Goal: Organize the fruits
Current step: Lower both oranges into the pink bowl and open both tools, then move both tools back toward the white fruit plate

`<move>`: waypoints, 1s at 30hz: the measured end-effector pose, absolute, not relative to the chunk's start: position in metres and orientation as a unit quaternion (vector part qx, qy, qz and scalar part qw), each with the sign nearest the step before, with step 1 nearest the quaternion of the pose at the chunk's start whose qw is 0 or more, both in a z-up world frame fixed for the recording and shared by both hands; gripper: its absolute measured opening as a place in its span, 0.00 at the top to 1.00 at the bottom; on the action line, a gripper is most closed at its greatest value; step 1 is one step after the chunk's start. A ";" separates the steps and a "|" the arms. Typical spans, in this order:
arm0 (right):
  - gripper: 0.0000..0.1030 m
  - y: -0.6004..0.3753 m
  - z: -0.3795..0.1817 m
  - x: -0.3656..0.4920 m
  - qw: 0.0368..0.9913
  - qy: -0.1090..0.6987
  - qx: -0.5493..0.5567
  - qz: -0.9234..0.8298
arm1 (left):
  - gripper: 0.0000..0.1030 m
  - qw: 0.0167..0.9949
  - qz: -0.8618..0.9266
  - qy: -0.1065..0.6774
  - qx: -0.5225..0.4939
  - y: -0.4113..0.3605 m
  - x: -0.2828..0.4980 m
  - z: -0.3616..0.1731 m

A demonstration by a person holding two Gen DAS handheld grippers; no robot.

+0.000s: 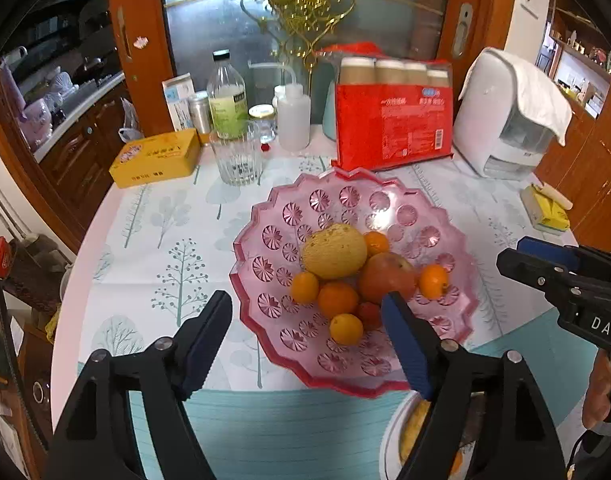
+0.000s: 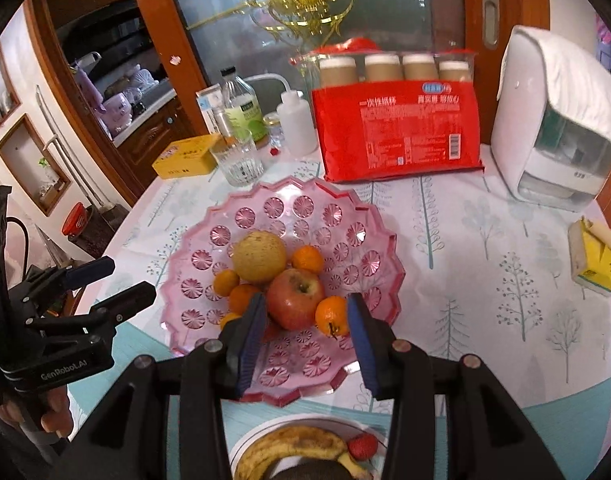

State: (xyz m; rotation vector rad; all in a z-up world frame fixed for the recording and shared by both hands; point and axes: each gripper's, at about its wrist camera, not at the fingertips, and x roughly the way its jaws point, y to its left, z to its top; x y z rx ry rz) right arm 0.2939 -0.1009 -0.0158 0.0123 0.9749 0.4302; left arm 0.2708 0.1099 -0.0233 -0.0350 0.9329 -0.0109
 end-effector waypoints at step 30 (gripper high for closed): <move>0.59 -0.198 0.005 0.173 0.867 0.459 0.006 0.191 | 0.18 0.902 -0.011 0.431 0.011 0.021 0.144 0.005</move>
